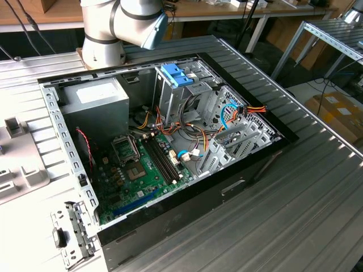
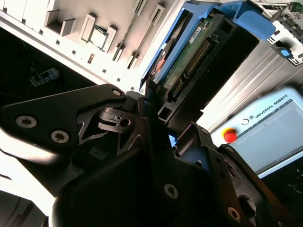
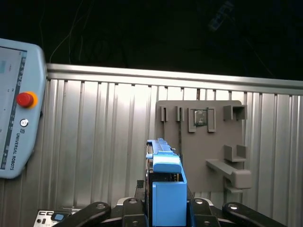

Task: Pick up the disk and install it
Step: 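Pick up the disk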

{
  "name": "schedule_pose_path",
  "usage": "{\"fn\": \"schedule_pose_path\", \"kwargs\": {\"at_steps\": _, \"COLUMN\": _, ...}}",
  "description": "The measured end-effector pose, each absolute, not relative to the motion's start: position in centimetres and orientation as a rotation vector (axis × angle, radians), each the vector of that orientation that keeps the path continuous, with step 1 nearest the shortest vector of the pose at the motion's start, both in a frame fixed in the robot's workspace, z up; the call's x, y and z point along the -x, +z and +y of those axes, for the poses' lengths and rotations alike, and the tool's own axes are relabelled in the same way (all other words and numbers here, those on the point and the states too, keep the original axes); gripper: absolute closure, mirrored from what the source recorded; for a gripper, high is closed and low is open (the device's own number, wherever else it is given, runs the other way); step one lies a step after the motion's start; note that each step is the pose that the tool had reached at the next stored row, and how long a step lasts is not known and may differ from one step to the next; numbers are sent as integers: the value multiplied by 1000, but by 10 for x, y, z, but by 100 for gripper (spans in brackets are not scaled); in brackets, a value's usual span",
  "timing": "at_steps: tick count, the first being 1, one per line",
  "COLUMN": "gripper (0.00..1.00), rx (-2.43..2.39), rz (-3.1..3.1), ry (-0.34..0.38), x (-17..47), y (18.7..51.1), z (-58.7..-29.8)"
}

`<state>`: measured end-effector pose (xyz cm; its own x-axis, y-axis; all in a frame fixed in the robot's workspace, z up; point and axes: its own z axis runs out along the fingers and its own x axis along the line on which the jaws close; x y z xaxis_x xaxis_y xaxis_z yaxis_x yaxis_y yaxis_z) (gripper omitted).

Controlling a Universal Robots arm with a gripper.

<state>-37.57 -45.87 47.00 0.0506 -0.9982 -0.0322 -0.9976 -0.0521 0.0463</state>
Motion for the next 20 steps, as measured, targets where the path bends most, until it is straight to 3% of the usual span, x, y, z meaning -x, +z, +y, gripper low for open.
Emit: {"fn": "schedule_pose_path", "kwargs": {"at_steps": 20, "gripper": 64, "rx": -2269, "rz": -2155, "ry": -86, "x": 365, "y": 470, "z": -466}}
